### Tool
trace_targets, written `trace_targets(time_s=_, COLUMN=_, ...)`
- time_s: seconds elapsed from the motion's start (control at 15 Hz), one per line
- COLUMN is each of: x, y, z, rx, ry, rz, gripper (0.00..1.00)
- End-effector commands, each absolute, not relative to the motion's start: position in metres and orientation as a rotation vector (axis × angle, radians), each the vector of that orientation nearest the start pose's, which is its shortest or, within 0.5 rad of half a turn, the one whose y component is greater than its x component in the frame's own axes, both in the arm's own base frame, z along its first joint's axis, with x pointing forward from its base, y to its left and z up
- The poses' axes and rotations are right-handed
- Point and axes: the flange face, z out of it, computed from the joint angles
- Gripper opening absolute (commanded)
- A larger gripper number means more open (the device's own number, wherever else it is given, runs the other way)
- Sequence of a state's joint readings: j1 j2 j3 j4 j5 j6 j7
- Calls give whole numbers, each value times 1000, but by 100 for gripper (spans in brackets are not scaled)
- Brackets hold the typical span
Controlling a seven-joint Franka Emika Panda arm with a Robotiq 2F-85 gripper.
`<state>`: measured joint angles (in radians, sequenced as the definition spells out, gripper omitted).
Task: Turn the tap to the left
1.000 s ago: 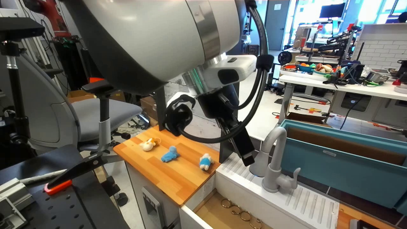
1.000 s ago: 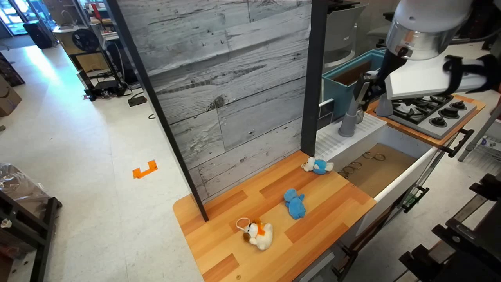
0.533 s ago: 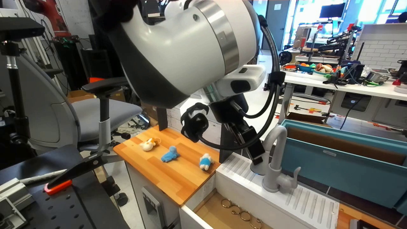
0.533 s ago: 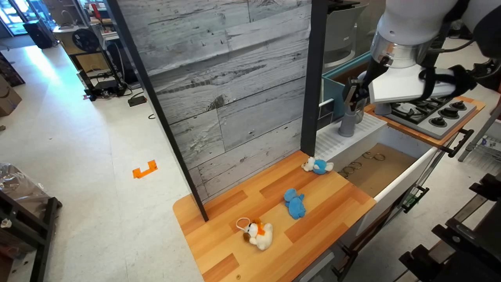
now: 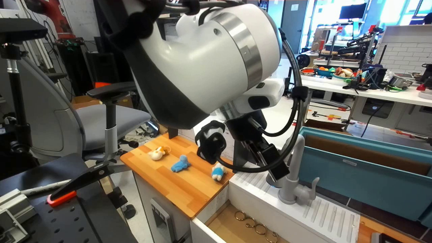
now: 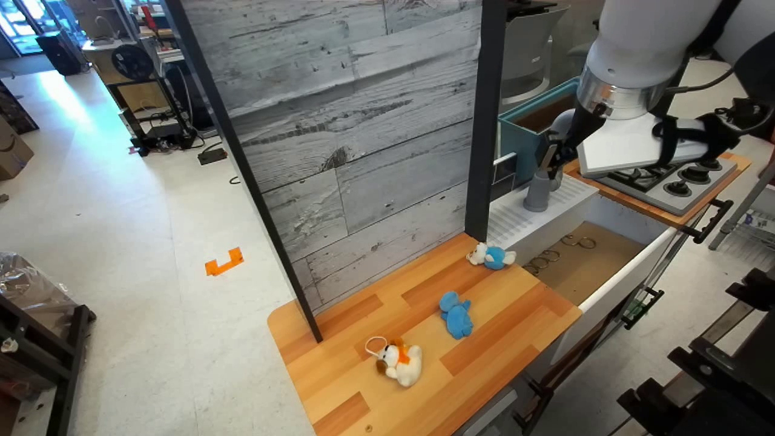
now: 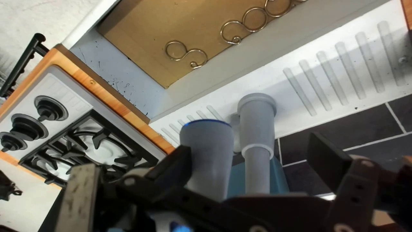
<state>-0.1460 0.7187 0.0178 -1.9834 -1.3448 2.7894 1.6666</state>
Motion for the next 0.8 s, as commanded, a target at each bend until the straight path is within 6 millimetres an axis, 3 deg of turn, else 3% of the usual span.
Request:
trace_targets(time_s=0.0, x=575, y=-34, z=87, rx=-3246, ry=873, rz=-719, gripper=100)
trace_targets(time_s=0.47, x=573, y=-44, z=87, rx=-3246, ry=905, rz=-778, gripper=100)
trace_targets(time_s=0.73, x=576, y=-29, z=82, rx=-3237, ry=860, rz=-781, gripper=100)
